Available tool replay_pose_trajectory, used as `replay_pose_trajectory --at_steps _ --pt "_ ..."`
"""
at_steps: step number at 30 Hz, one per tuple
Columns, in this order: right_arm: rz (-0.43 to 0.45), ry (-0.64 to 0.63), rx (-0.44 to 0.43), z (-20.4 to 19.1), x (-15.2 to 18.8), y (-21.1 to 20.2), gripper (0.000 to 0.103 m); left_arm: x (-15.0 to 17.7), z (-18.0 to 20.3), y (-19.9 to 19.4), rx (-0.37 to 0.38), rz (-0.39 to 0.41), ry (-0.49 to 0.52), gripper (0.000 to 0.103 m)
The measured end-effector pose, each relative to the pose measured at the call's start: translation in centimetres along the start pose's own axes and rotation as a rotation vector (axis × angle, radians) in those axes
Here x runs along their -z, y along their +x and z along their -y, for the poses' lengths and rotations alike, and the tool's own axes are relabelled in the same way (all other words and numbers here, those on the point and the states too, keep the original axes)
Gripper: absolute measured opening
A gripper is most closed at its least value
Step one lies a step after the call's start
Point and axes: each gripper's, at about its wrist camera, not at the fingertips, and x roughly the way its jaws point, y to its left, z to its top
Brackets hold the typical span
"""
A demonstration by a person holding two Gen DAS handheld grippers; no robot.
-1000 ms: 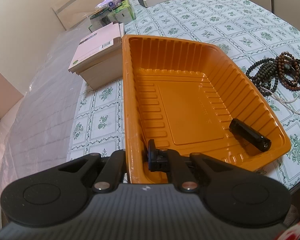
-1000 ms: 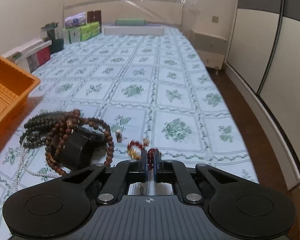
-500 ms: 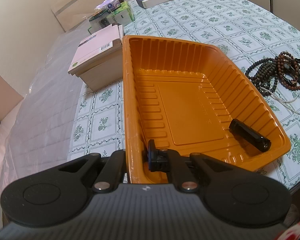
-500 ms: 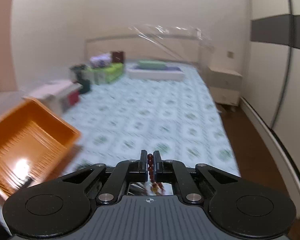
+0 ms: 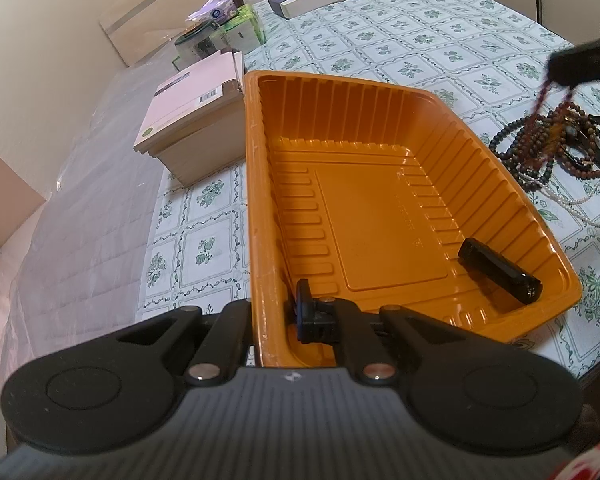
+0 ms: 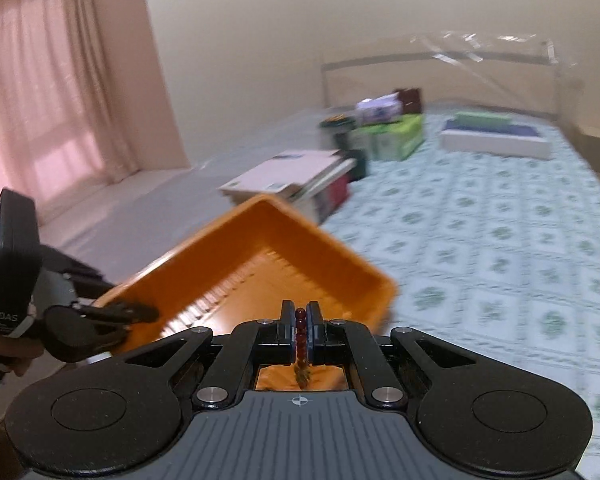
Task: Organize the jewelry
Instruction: 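Carry the red bead bracelet into the tray with the right tool, release, then pick up the small white earring with the right tool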
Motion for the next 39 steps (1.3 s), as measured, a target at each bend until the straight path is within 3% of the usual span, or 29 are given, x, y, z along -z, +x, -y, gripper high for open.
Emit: replay_pose_trajectory --at_steps 11,15,17,19,21,26,32,39 --pt "-0.085 -0.055 -0.028 -2.2 1.2 5.6 0.005 0.2 -0.3 0.1 0.006 0.013 0.008 0.004" --pt "-0.082 -0.007 -0.037 -1.8 1.4 6.3 0.006 0.2 -0.4 0.1 0.007 0.014 0.007 0.004" --pt "-0.079 0.018 -0.033 -1.4 1.4 6.2 0.016 0.3 -0.4 0.1 0.008 0.014 0.006 0.004" --pt "-0.058 0.037 -0.016 -0.9 1.3 5.4 0.047 0.2 -0.4 0.1 0.008 0.014 0.005 0.004" --pt "-0.03 0.055 0.003 -0.2 1.3 4.3 0.049 0.2 -0.4 0.1 0.008 0.014 0.005 0.004" --pt "0.011 0.106 0.108 2.8 2.5 0.6 0.049 0.3 -0.4 0.1 0.008 0.014 0.005 0.004" --pt "0.015 0.153 0.302 7.6 5.6 -4.2 0.049 0.2 -0.4 0.1 0.006 0.011 0.001 0.004" --pt "-0.082 0.213 0.523 13.8 9.6 -6.1 0.049 0.2 -0.1 -0.1 -0.002 0.007 0.0 0.004"
